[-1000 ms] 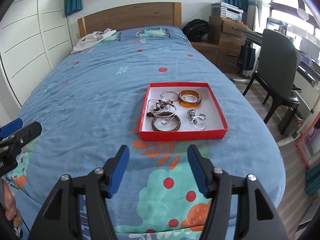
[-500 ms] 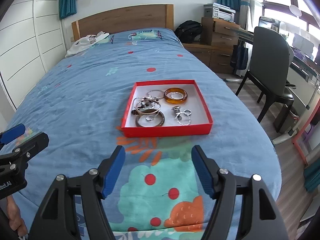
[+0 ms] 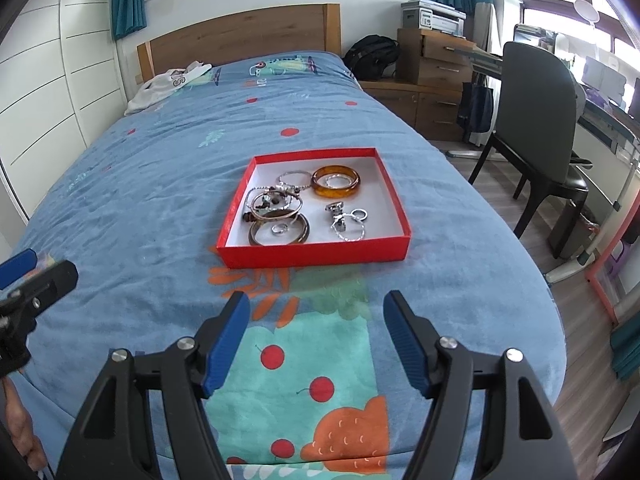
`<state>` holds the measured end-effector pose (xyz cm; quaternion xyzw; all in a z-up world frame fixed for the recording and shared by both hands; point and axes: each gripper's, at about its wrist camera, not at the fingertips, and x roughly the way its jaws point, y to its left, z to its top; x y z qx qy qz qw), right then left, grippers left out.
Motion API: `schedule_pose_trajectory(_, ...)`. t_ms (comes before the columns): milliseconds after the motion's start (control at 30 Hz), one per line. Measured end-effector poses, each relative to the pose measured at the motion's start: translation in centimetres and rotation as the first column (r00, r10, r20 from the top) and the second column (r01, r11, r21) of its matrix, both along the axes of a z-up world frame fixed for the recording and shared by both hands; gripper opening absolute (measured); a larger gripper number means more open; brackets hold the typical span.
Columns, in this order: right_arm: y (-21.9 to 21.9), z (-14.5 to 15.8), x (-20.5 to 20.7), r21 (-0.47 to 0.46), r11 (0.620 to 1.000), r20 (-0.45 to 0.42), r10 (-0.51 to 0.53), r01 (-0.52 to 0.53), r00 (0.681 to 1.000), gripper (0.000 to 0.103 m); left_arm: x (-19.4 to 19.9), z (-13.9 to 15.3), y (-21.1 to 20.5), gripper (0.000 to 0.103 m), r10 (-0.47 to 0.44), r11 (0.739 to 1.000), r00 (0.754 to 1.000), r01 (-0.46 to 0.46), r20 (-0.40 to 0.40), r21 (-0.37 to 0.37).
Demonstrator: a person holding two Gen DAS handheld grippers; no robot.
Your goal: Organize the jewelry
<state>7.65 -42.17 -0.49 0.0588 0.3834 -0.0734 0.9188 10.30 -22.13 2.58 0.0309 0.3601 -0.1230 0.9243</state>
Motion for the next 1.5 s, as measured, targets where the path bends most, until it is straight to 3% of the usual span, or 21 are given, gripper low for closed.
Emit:
schedule_pose_trajectory(567,1.2,-0.4,0.3,-0.017,1.000,-0.011,0.011,-0.011,1.000,0.068,0.4,-1.2,1.7,0.098,0.027,1.000,0.999,-0.027,-0.034,-0.008)
schedule_pose_trajectory(1100,-2.4,0.7,-0.7,-0.034,0.999,0.007,-0.038,0.039,0.999,0.068,0.5,-1.6,1.5,0.099,0.030,0.999,0.999,-0.030,-0.044,0.014)
schedule_pose_trajectory(1500,-2.0,0.7,-0.8,-0.028,1.000,0.006,-0.007,0.008,1.000,0.068,0.3,-1.5,2.0,0.099,0.048,0.999,0.998,-0.048,-0.048,0.010)
